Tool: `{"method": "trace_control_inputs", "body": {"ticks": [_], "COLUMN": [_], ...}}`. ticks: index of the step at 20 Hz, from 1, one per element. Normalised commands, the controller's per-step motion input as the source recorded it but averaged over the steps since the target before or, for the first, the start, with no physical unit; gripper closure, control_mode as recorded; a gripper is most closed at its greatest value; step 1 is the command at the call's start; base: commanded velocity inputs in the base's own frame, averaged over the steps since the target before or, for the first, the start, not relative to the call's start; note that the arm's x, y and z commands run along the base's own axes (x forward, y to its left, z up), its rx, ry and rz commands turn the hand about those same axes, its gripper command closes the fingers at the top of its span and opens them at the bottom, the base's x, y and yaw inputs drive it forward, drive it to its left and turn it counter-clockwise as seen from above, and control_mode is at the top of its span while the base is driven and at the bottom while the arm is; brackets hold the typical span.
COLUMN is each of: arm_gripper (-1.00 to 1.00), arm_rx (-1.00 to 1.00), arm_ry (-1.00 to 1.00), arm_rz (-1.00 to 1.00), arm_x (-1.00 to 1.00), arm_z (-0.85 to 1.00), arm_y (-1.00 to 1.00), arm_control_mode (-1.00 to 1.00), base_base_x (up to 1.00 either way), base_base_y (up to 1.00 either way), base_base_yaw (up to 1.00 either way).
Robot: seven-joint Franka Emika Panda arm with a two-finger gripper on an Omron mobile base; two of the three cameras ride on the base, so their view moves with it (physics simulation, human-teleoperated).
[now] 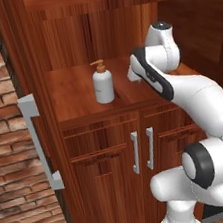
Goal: Locate and retrieve the soap dispenser and sponge from the cabinet. Place them next to the sink.
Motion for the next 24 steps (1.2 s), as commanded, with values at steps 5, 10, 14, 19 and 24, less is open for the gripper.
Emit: {"method": "trace_control_inputs", "body": {"ticks": [5, 10, 14, 19, 24], "arm_gripper": [-1.0, -1.0, -1.0, -1.0, -1.0], "arm_rx": [0.0, 0.0, 0.0, 0.0, 0.0], "arm_ry": [-0.16, 0.05, 0.16, 0.11, 0.01], "arm_rz": [0.0, 0.0, 0.0, 0.02, 0.07], "arm_x": [0.18, 0.34, 0.52, 0.47, 0.4], "arm_z": [0.14, 0.36, 0.13, 0.0, -0.05], "arm_y": [-0.22, -0.17, -0.18, -0.27, -0.22], "arm_control_mode": [-1.0, -1.0, -1.0, -1.0, -1.0], "base_base_x": [0.0, 0.0, 0.0, 0.0, 0.0], "base_base_y": [0.0, 0.0, 0.0, 0.0, 0.0], "base_base_yaw": [0.0, 0.0, 0.0, 0.0, 0.0]}}
